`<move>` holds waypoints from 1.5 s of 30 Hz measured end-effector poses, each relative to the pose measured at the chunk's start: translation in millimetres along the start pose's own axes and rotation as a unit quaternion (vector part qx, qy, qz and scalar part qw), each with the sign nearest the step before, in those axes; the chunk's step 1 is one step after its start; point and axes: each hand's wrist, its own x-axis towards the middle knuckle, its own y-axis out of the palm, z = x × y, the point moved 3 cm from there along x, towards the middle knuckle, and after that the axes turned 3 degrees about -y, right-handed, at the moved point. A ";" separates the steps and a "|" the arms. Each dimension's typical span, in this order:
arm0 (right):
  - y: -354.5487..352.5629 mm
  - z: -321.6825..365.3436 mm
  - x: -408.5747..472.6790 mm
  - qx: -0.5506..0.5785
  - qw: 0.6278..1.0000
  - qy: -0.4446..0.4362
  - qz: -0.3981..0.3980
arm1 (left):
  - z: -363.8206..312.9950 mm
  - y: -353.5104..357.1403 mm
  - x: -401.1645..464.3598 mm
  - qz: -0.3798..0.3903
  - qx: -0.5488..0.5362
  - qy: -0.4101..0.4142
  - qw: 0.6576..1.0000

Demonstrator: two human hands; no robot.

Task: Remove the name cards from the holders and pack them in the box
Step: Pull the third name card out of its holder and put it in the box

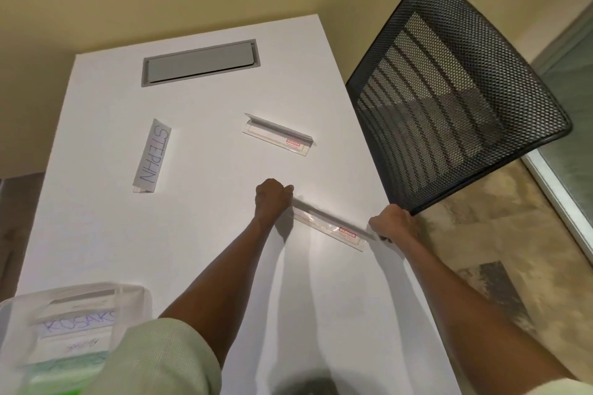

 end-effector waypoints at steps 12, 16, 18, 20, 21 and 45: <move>6.8 5.7 5.7 0.026 0.998 -0.002 0.052 | 3.1 11.3 9.8 0.007 -0.031 -0.073 0.997; 6.3 6.4 5.9 0.015 0.999 -0.006 0.051 | 4.7 11.2 8.5 0.024 -0.009 -0.081 0.996; 6.1 7.2 5.0 0.004 0.999 -0.009 0.046 | 5.6 11.2 5.3 0.030 -0.006 -0.077 0.997; 6.0 8.5 2.9 -0.009 0.999 -0.011 0.046 | 8.2 9.4 1.0 0.029 -0.023 -0.088 0.995; 5.9 9.4 1.6 -0.013 0.999 -0.010 0.047 | 10.2 8.0 -1.0 0.029 -0.040 -0.097 0.994; -11.5 83.9 -62.8 -0.017 0.991 -0.125 -0.039 | 99.4 -67.8 -68.8 -0.049 -0.267 -0.040 0.962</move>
